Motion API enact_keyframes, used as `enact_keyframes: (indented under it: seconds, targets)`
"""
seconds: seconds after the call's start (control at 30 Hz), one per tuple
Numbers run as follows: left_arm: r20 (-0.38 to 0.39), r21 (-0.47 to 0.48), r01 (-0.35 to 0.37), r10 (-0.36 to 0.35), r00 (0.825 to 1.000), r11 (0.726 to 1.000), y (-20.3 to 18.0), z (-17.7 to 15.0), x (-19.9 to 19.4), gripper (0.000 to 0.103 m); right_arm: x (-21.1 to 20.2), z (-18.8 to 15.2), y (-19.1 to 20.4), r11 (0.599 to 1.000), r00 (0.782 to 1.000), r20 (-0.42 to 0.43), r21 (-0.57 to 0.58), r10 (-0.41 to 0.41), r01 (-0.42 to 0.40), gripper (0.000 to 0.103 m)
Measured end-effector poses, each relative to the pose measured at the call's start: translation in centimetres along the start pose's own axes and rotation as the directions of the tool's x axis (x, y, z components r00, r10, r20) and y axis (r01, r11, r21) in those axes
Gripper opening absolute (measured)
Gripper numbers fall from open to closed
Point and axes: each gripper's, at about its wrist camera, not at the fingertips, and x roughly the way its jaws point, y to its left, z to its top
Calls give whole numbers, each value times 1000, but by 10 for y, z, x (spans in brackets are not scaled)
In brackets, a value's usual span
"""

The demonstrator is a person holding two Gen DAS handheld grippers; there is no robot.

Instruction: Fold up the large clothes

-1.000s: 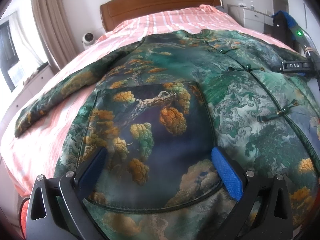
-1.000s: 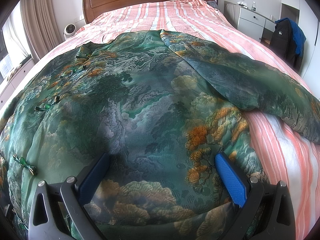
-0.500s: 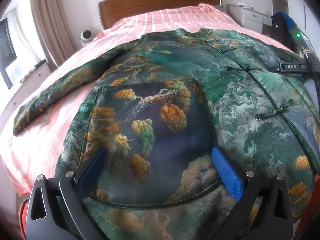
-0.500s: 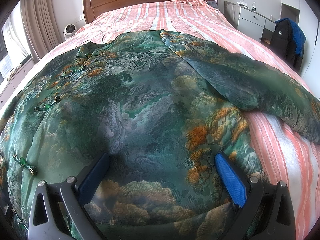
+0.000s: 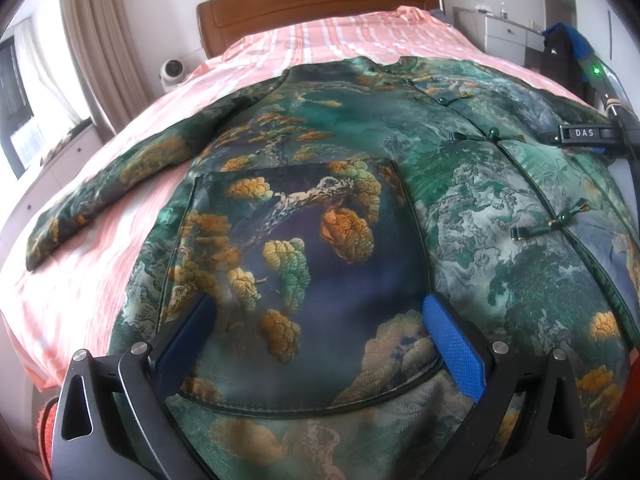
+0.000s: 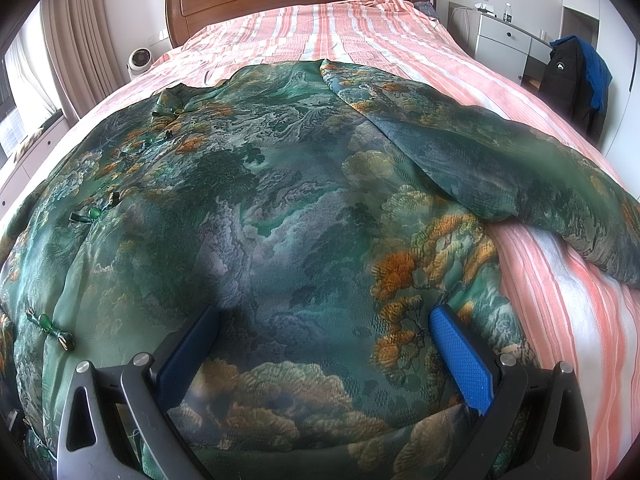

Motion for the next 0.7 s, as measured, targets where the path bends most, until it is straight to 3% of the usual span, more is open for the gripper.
enact_keyframes:
  seconds: [0.7]
  targets:
    - [6,2,-8,8,1000,1000,0,-2,-2,103,5,2,2,1000,1000,1,-5,10,-10,103]
